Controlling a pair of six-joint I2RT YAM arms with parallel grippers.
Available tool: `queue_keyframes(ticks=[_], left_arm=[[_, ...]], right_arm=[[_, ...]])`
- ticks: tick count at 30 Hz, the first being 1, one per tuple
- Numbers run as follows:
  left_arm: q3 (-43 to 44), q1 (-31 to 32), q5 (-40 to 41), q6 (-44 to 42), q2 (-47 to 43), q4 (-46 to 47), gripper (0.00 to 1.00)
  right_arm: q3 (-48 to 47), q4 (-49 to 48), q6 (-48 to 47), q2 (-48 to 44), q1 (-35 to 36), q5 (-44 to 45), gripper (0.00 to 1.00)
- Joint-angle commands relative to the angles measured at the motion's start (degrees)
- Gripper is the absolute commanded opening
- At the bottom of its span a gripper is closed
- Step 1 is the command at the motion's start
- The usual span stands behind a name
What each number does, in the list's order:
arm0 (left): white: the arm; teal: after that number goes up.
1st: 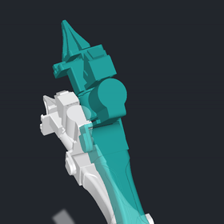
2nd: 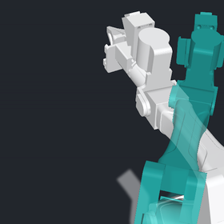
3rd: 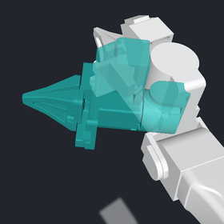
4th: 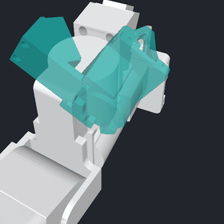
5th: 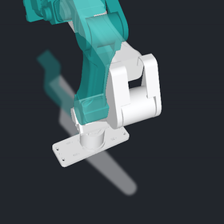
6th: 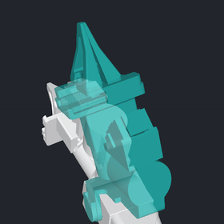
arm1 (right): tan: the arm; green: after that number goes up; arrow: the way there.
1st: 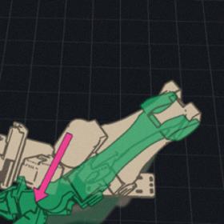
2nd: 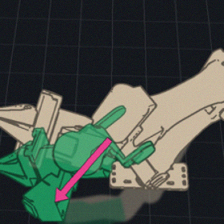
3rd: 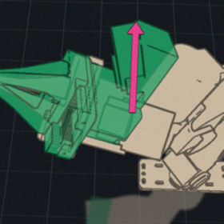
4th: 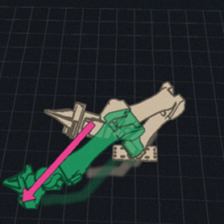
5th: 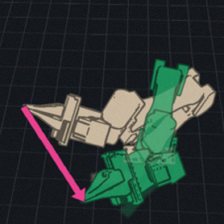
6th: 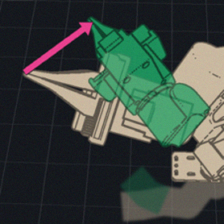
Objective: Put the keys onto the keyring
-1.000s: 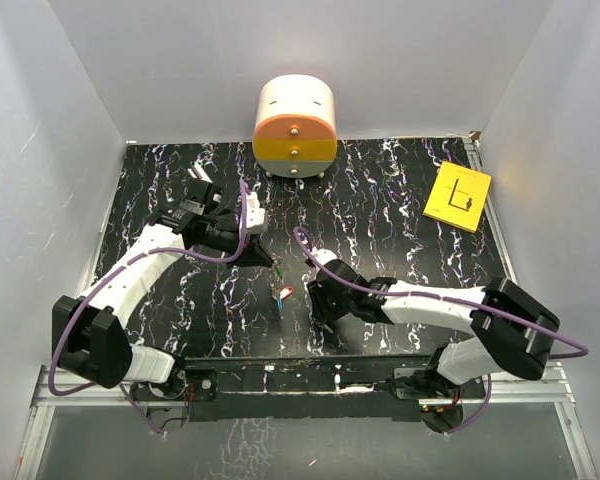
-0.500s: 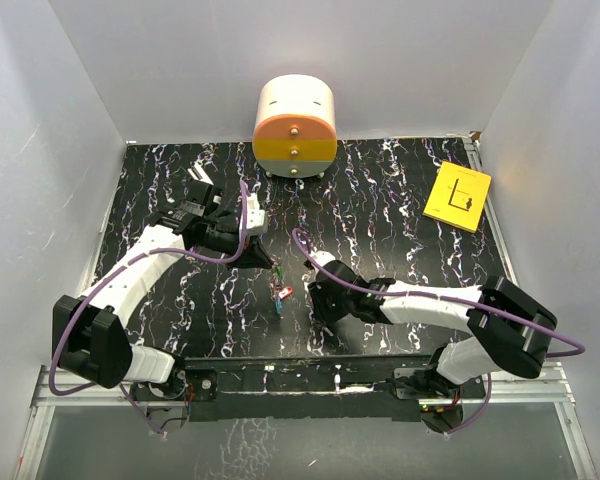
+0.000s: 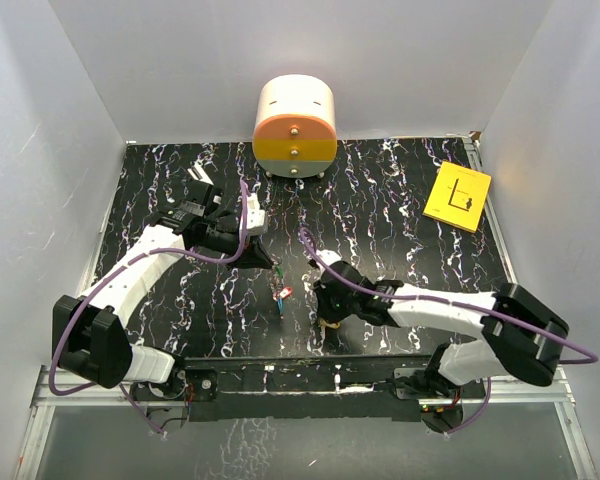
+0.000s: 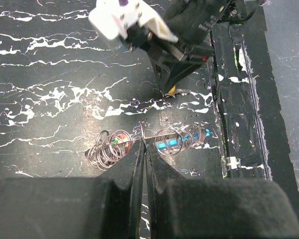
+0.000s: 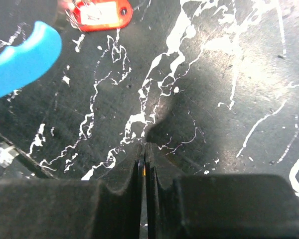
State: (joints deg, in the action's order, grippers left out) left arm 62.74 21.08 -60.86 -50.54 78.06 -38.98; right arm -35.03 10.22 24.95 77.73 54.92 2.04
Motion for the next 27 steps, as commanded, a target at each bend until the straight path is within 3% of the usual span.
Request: queue_keyframes(ticks=[1, 13, 27], left_arm=[[0.4, -0.4, -3.7, -0.7, -1.3, 0.0, 0.0], [0.3, -0.4, -8.7, -4.4, -0.2, -2.7, 0.0], [-0.3, -0.4, -8.2, -3.7, -0.5, -2.6, 0.0]], right_arm=[[-0.5, -1.8, 1.3, -7.5, 0.2, 2.6, 0.08], [-4.5, -5.7, -0.2, -17.8, 0.3, 1.3, 0.08], [-16.2, -12.7, -6.8, -9.8, 1.2, 3.4, 0.08]])
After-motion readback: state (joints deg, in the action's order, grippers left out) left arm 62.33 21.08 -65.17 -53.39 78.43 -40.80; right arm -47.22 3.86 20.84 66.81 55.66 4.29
